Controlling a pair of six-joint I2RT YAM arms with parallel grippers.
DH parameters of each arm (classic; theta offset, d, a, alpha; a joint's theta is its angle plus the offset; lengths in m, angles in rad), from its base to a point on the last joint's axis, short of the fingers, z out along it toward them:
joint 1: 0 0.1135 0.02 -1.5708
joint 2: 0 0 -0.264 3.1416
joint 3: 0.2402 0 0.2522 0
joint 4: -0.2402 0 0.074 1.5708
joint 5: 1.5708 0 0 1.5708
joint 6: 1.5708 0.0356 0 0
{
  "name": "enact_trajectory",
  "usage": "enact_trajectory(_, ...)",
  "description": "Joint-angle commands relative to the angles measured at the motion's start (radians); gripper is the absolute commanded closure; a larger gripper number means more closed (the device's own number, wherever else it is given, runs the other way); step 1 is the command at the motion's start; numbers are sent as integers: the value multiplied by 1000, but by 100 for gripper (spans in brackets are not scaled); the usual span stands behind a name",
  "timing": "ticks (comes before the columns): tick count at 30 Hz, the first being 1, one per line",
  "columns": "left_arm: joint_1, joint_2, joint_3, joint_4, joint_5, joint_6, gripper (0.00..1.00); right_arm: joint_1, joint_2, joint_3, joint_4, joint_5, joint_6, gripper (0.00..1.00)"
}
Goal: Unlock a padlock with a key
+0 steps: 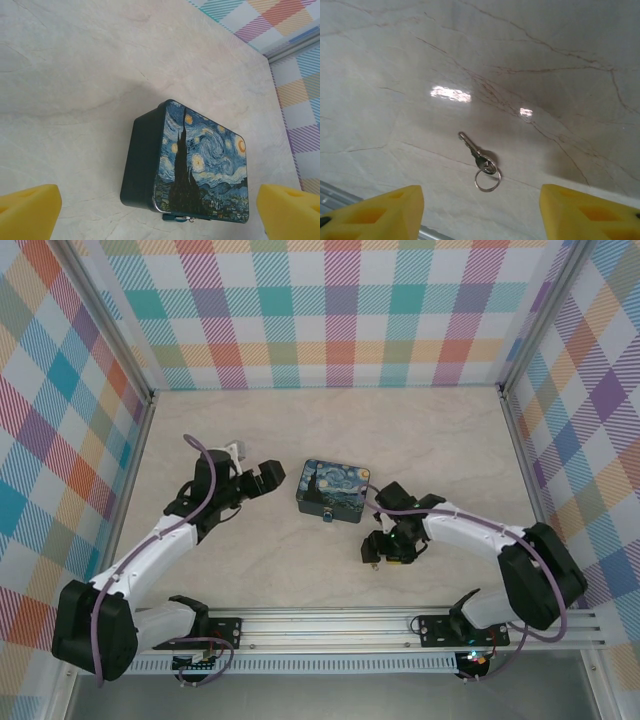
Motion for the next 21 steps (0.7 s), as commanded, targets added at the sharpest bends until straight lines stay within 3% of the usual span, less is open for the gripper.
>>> enact_trajectory(1,17,-35,-24,-9,-17,17,0,26,34,43,-33,29,21,42)
enact_trajectory(21,42,-46,-39,-15,-5,13,0,78,126,62,0,62,35,63)
